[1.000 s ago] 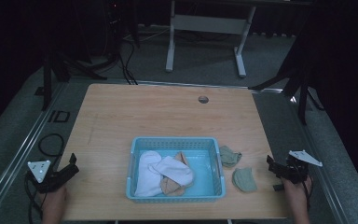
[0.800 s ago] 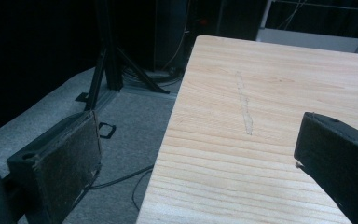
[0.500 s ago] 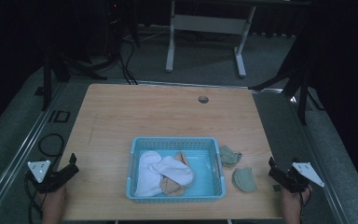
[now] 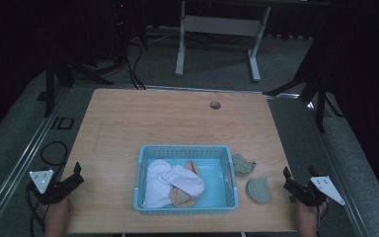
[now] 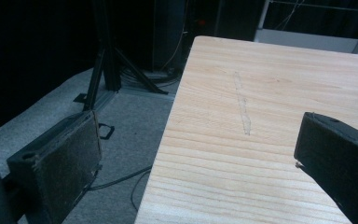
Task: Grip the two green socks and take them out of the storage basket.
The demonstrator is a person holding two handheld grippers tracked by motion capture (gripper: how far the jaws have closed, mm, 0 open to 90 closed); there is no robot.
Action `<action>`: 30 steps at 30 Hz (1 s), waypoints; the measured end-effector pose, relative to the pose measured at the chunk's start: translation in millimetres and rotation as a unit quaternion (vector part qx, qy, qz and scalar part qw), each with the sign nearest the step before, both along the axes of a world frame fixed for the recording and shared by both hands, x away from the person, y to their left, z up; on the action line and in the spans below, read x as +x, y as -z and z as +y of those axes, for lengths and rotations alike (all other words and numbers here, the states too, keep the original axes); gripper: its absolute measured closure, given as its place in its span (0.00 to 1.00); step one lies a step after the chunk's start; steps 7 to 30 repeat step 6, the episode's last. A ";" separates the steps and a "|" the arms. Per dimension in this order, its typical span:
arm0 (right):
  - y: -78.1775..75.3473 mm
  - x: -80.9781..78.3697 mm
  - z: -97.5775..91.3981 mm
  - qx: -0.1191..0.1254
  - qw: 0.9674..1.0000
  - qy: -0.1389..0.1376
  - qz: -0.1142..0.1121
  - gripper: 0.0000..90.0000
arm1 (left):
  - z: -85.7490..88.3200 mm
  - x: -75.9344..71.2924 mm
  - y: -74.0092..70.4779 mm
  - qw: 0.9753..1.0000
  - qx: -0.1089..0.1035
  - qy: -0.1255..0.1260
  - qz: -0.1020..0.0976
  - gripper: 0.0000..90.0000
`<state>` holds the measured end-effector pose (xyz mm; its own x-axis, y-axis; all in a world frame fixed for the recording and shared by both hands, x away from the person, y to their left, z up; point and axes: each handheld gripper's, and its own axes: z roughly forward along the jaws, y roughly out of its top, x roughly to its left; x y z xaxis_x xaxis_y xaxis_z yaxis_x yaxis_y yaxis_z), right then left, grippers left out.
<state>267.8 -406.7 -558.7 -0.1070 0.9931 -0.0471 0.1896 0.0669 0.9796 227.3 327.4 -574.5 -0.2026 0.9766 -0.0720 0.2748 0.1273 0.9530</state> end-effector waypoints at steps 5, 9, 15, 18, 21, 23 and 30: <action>0.7 1.7 -1.1 0.001 1.000 0.002 0.005 0.12 | 0.0 0.0 0.0 1.000 0.000 0.000 0.000 0.01; 0.9 2.5 -1.7 0.001 1.000 0.006 0.011 0.12 | 0.0 0.1 0.0 1.000 0.000 0.000 0.000 0.01; 0.9 2.5 -1.7 0.001 1.000 0.006 0.011 0.12 | 0.0 0.1 0.0 1.000 0.000 0.000 0.000 0.01; 0.9 2.5 -1.7 0.001 1.000 0.006 0.011 0.12 | 0.0 0.1 0.0 1.000 0.000 0.000 0.000 0.01; 0.9 2.5 -1.7 0.001 1.000 0.006 0.011 0.12 | 0.0 0.1 0.0 1.000 0.000 0.000 0.000 0.01; 0.9 2.5 -1.7 0.001 1.000 0.006 0.011 0.12 | 0.0 0.1 0.0 1.000 0.000 0.000 0.000 0.01; 0.9 2.5 -1.7 0.001 1.000 0.006 0.011 0.12 | 0.0 0.1 0.0 1.000 0.000 0.000 0.000 0.01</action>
